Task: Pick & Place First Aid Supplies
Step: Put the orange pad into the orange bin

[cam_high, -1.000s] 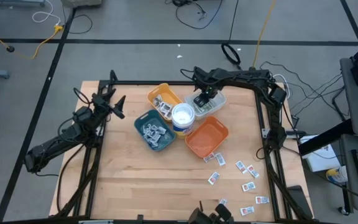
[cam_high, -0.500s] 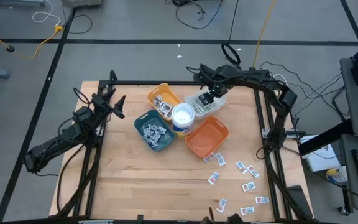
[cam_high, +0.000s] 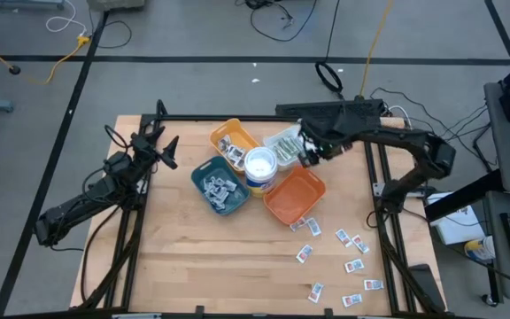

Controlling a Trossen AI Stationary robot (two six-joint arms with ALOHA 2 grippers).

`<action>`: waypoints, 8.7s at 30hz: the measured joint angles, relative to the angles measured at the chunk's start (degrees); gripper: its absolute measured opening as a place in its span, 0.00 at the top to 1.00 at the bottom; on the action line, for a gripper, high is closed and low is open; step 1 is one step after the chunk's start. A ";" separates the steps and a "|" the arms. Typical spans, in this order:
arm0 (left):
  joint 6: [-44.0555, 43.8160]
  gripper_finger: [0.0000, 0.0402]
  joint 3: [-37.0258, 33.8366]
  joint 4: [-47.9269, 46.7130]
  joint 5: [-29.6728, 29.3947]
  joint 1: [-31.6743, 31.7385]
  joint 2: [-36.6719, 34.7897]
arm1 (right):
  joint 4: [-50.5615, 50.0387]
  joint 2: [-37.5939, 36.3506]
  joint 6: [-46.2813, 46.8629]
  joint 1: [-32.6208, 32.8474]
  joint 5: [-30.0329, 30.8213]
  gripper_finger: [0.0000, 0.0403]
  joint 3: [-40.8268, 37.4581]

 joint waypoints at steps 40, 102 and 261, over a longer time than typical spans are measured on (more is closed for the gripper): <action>0.00 0.23 0.00 0.00 0.00 0.00 0.00 | -0.35 -12.39 41.58 53.22 -6.15 0.45 -18.36; 0.00 0.23 0.00 0.00 0.00 0.00 0.00 | -8.00 -6.53 -11.90 51.93 -7.48 0.99 -6.81; 0.00 0.23 0.00 0.00 0.00 -0.01 0.00 | -13.54 -3.87 34.78 47.11 -17.62 1.00 -2.74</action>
